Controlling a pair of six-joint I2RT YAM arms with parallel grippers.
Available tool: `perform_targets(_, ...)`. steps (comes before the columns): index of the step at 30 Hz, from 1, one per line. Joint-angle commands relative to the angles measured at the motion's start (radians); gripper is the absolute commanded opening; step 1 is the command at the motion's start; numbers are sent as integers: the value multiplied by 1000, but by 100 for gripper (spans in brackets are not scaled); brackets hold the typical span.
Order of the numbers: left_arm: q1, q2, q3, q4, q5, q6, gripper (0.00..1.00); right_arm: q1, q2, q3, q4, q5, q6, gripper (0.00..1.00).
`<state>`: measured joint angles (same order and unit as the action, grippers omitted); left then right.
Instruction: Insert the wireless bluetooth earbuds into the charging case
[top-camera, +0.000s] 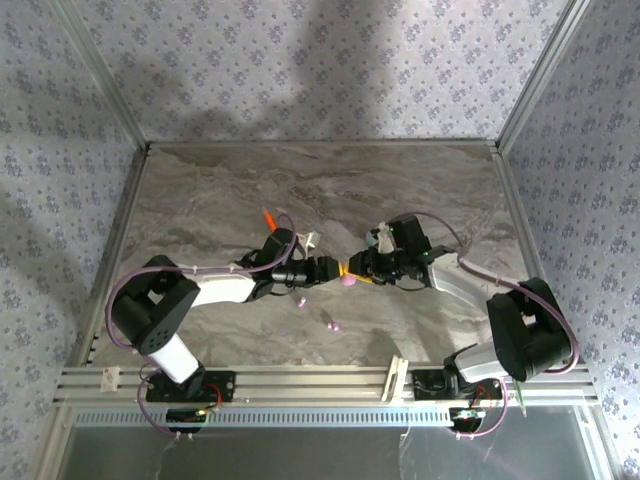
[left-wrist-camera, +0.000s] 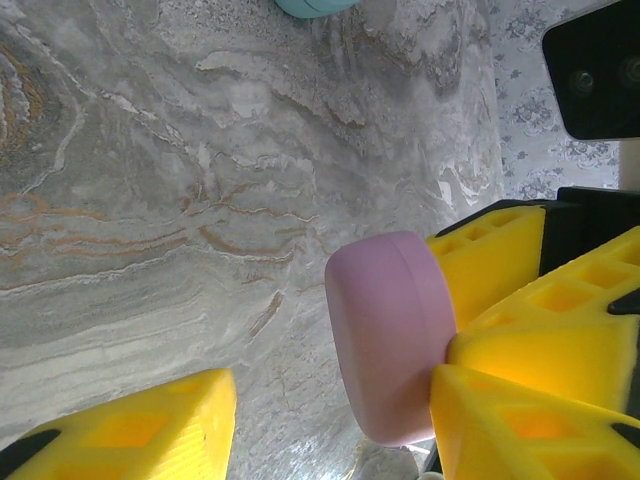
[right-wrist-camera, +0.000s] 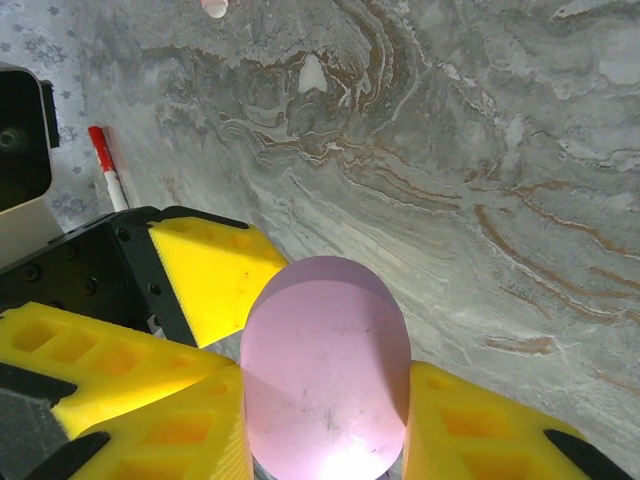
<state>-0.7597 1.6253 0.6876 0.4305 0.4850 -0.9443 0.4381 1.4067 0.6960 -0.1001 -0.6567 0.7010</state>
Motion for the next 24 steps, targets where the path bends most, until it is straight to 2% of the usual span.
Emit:
perform_targets(1,-4,14,27,0,-9,12,54,-11,-28,-10,48,-64,34,35)
perform_targets(16,0,33,33,-38,-23,34,54,-22,-61,-16,49,-84,46,35)
perform_targets(24,33,-5,10,-72,-33,48,55,-39,-64,-25,23,-72,24,35)
